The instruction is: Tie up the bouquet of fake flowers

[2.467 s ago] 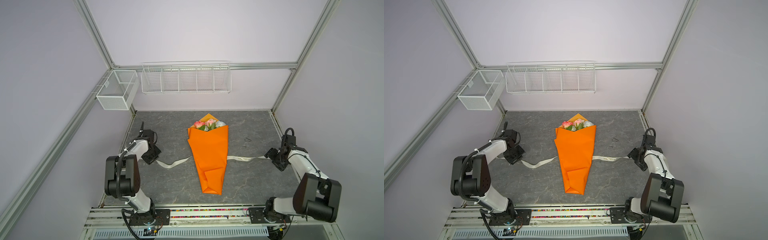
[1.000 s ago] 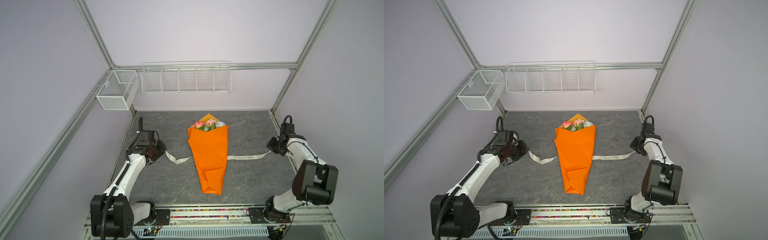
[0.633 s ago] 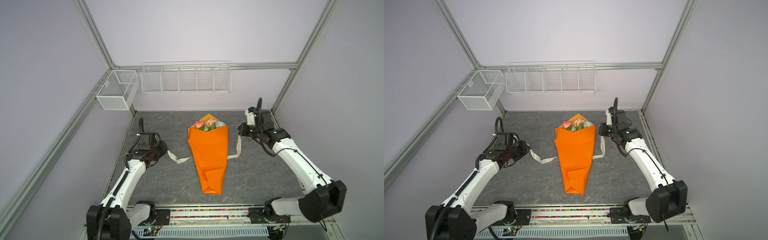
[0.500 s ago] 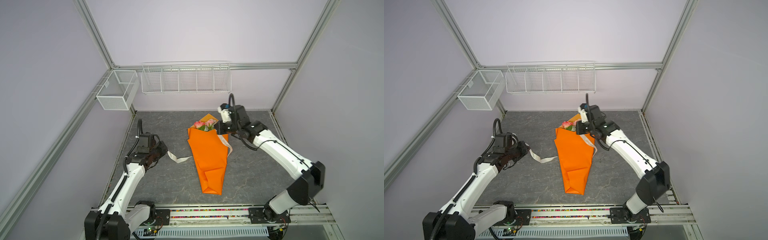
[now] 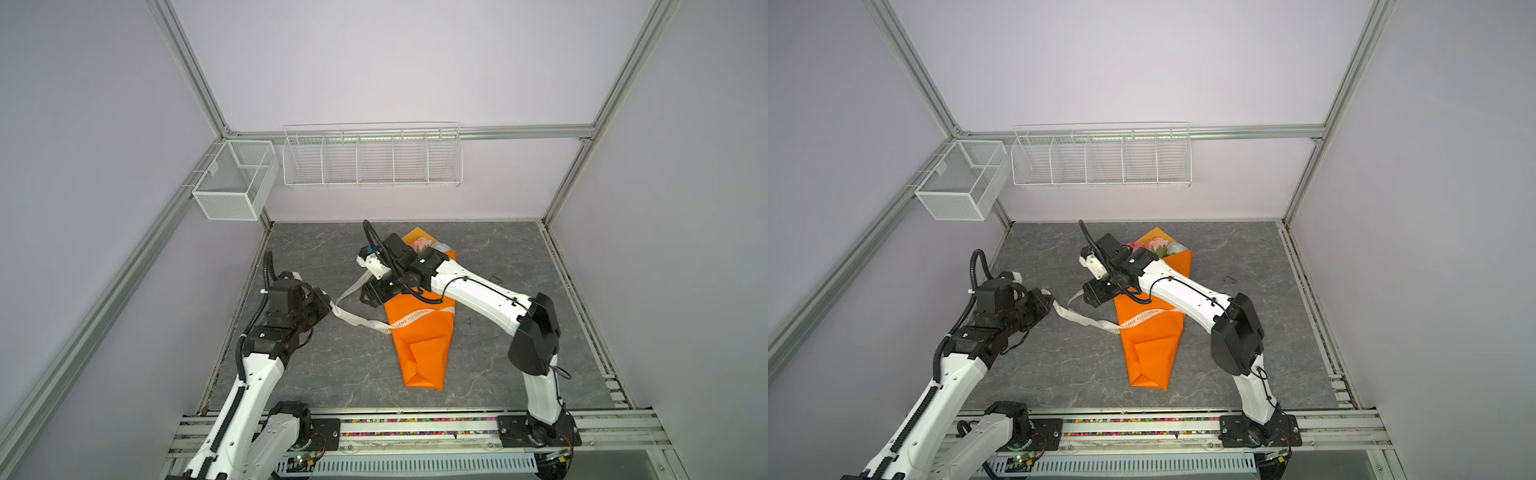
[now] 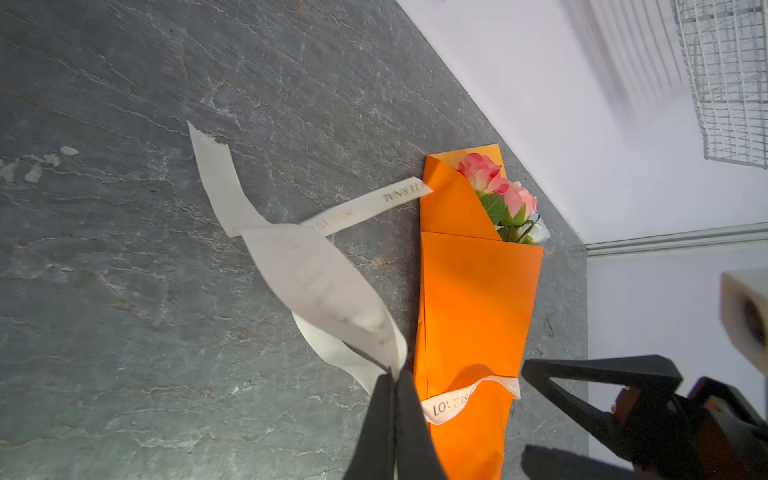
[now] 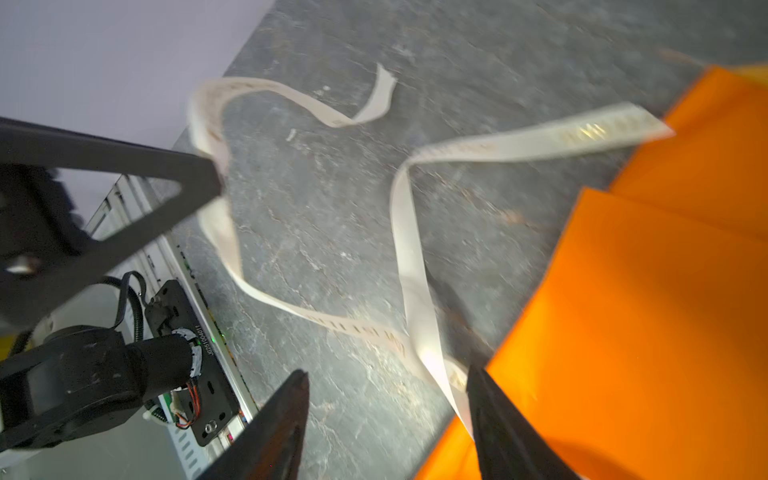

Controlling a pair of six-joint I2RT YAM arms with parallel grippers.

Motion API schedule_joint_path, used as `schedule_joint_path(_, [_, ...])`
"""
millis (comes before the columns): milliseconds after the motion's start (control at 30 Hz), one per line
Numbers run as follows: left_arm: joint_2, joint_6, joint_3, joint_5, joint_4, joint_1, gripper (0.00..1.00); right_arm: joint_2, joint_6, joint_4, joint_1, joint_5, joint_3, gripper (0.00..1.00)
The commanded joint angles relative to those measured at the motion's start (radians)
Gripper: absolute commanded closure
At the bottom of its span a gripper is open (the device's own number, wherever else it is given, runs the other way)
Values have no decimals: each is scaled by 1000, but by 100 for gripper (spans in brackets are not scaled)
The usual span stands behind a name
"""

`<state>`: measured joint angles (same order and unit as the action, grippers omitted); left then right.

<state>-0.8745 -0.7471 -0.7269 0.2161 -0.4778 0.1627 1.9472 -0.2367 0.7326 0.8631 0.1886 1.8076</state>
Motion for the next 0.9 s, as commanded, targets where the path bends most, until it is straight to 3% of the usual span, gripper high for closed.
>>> schedule_joint_path(0, [-17,41,-30,69,50,29,100,-202,-31,-121,-82,22,-180,34])
schedule_joint_path(133, [-131,158,-175,44,-13,176,100,-429,-21,-332,-124,2,-480,35])
schedule_joint_path(267, [-304,256,-348,-16,-97,353,100,-628,14,-496,-133,-120,-712,35])
schedule_joint_path(400, [-497,362,-520,10,-146,468,100,-757,-150,-454,-225,-243,-814,35])
schedule_joint_path(533, [-727,492,-753,77,-283,521,100,-805,-217,-496,-388,-28,-905,33])
schedule_joint_path(667, [-829,586,-889,132,-363,562,100,-754,-165,-552,-452,146,-923,32])
schedule_joint_path(867, [-856,632,-916,175,-392,563,100,-599,-6,-764,-442,191,-967,27])
